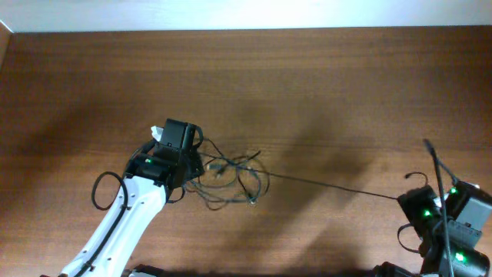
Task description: Untangle cables
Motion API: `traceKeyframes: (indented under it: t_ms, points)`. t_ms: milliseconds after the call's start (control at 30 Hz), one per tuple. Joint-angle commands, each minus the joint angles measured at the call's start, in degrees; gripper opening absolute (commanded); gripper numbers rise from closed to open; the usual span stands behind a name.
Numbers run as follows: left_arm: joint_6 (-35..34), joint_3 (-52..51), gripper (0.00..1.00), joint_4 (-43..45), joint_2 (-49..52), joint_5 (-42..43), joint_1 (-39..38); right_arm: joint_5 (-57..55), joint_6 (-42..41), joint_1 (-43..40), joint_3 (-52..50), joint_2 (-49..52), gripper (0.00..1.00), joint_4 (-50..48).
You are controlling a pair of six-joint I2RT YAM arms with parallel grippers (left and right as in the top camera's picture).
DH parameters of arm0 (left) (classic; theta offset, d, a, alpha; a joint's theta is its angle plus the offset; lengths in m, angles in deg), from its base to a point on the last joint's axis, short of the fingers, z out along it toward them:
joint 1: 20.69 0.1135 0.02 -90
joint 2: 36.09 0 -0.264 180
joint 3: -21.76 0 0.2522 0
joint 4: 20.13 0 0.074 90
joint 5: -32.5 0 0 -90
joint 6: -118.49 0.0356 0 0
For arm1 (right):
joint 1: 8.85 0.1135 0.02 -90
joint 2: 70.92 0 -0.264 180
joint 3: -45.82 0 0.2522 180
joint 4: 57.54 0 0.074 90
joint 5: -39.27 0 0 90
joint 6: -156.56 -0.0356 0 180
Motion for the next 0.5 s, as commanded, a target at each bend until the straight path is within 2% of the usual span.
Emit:
traceKeyframes:
  t_ms: [0,133,200,267,300,400,467]
  points:
    - [-6.0,0.2,0.0,-0.1,0.0,-10.9,0.6,-3.2,1.0,-6.6,1.3,-0.3,0.05,1.2]
    - [-13.9,0.2,0.0,0.0,0.0,-11.4,0.6,-3.3,1.9,-14.4,1.3,0.3,0.05,2.8]
    - [-14.5,0.2,0.0,0.0,0.0,-16.4,0.6,-3.4,2.5,-15.7,1.3,2.3,0.05,2.4]
    - [-16.3,0.2,0.0,0.2,0.0,-30.9,0.6,-4.5,2.5,-15.7,1.3,6.1,0.05,1.7]
    - [-20.2,0.2,0.0,0.2,0.0,-35.1,0.6,-4.1,3.3,-15.7,1.3,8.6,0.05,1.7]
    - [-23.7,0.2,0.0,1.9,0.0,-36.4,0.6,-0.5,8.6,-15.7,1.3,15.9,0.04,1.3]
    - [-23.8,0.2,0.02,3.5,0.0,-43.2,0.7,0.7,10.0,-15.7,1.3,19.7,0.04,0.8]
